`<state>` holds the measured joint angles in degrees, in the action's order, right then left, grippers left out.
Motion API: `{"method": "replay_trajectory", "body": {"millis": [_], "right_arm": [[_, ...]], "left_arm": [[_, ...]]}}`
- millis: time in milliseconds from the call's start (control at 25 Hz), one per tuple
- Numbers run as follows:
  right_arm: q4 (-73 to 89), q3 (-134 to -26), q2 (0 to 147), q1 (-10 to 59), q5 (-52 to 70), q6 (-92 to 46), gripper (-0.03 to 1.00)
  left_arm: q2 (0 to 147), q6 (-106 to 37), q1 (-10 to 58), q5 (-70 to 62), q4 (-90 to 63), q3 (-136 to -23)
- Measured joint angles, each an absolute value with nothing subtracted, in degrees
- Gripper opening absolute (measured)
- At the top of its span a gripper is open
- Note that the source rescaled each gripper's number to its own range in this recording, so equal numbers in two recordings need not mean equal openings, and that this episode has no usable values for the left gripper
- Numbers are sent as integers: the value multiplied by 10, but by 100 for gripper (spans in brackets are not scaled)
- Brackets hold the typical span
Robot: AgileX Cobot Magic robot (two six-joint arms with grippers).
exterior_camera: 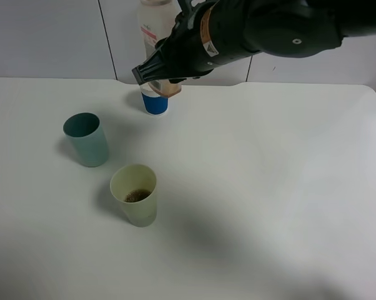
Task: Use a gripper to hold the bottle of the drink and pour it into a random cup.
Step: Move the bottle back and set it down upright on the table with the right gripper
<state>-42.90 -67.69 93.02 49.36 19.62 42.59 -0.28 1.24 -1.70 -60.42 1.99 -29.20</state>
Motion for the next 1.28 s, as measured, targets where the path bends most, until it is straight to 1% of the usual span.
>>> {"method": "replay_trajectory", "body": {"millis": [320,520,840,1160,1280], "right_arm": [[-427,-677,930,449,210,427,0],[-427,-673,930,448,206,427,0],[-425,-584,927,445,148,429,0],[-427,-574,927,443,147,430,0],[-452,-571,927,440,145,430,0]], "left_arm": [[-3,12,-17,-604,20,-292],[-3,12,-17,-604,20,-292],[-3,12,-17,-604,20,-292],[-3,12,-17,-604,20,-292],[-3,12,-17,-604,20,-292]]}}
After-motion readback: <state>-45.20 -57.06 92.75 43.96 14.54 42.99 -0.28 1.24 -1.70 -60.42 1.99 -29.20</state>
